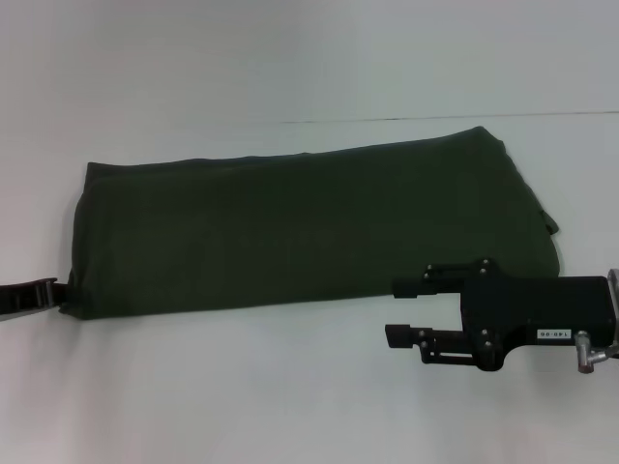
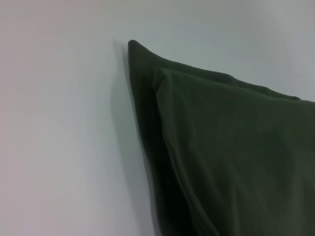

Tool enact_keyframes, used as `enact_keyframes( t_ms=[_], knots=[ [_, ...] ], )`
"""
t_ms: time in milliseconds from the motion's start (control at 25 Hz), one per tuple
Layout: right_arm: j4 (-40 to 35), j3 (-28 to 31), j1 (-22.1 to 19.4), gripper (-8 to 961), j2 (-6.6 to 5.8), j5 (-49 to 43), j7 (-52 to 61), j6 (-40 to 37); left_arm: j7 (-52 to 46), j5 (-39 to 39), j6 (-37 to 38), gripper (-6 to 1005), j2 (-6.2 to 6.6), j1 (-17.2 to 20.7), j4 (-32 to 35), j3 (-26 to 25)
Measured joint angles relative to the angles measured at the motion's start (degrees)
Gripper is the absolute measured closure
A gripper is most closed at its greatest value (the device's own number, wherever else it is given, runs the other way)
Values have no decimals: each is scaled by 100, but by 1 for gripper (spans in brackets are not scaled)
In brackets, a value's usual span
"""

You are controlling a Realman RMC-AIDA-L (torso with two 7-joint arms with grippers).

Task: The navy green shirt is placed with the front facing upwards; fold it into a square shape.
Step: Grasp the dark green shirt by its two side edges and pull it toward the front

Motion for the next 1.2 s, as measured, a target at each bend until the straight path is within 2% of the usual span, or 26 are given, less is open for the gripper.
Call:
enact_keyframes(
  t_ms=[120, 360, 520, 720, 800, 880, 1200],
  knots=[
    [-5, 115, -19, 330, -8, 11, 14, 22, 62, -22, 10, 968, 5, -9, 0, -12],
    [-7, 1130, -152, 331, -62, -14, 503, 335, 117, -125, 89, 984, 32, -85, 0, -16],
    [-8, 1539, -334, 331, -163, -21, 999, 724, 123, -256, 93, 986, 36, -99, 0, -14],
    [-16, 1629, -524, 331, -372, -286, 1744, 1359, 130, -312, 117, 989, 44, -125, 0, -15],
    [-16, 1642, -548, 332, -400, -472, 1905, 1598, 141, -313, 116, 990, 47, -137, 0, -6],
    [-16, 1647, -553, 332, -385, -574, 1981, 1829, 157, -314, 110, 991, 47, -149, 0, -3],
    [6, 1600, -338, 330, -180, -1172, 2376, 2639, 211, -317, 114, 989, 47, -166, 0, -4]
  ],
)
